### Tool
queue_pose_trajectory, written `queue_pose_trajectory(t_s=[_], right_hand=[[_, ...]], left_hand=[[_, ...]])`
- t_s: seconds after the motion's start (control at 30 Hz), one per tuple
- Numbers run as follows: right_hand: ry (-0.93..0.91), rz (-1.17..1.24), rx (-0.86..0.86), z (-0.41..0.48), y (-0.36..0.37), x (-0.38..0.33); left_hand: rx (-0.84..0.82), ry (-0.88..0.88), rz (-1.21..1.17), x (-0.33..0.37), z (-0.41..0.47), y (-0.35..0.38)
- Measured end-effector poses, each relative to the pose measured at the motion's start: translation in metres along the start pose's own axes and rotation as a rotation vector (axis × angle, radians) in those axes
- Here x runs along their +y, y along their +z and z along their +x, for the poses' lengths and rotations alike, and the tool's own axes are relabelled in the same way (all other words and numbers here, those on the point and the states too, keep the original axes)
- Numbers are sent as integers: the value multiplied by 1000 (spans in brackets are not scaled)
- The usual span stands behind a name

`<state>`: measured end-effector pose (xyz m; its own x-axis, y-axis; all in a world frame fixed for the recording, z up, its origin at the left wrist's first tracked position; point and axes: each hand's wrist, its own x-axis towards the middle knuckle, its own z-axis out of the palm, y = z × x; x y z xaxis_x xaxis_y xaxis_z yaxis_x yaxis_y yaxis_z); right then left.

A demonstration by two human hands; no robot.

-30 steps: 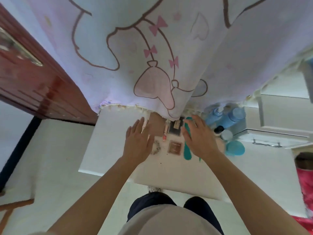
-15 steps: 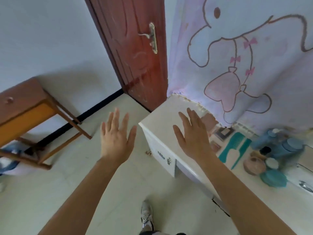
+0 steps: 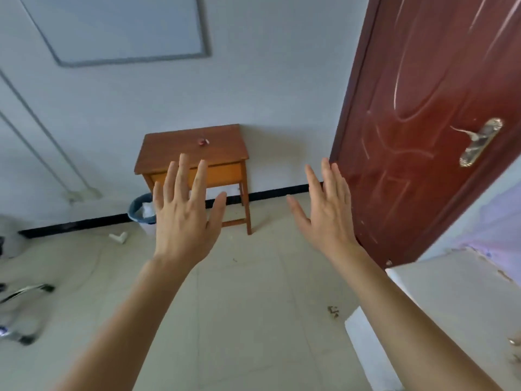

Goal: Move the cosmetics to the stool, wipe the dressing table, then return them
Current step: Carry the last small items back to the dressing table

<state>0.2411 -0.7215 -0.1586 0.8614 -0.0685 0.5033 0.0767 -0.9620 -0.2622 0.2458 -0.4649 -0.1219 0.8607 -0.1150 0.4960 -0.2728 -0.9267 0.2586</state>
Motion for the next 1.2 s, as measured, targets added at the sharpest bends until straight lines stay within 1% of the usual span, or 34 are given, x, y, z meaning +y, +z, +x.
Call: queue_pose_trajectory(t_s=[0.13,0.23,0.4,0.57,0.7,0.87,1.07,1.2], right_hand=[[-73,48,-19,63,45,-66],[-104,76,-20,101,76,-88],[-93,97,-39,166,139,-86],[-89,137,-44,242,213,-66],[-60,185,-114,328,271,-48],[-81,188,-213,431,343,-46],[-125,184,-364,506,435,-66],[-120,156,-474,547,499,-74]], left_hand=[[50,-46,8,-70,42,-9],[45,-63,3,-106,71,6],[-58,-70,41,-142,134,61],[-113,-68,96,-174,215,122],[-178,-97,111,-203,296,165],[-228,-175,139,-244,382,209],[-274,-274,141,-307,449,269],[-354,-306,128,-359,491,329]])
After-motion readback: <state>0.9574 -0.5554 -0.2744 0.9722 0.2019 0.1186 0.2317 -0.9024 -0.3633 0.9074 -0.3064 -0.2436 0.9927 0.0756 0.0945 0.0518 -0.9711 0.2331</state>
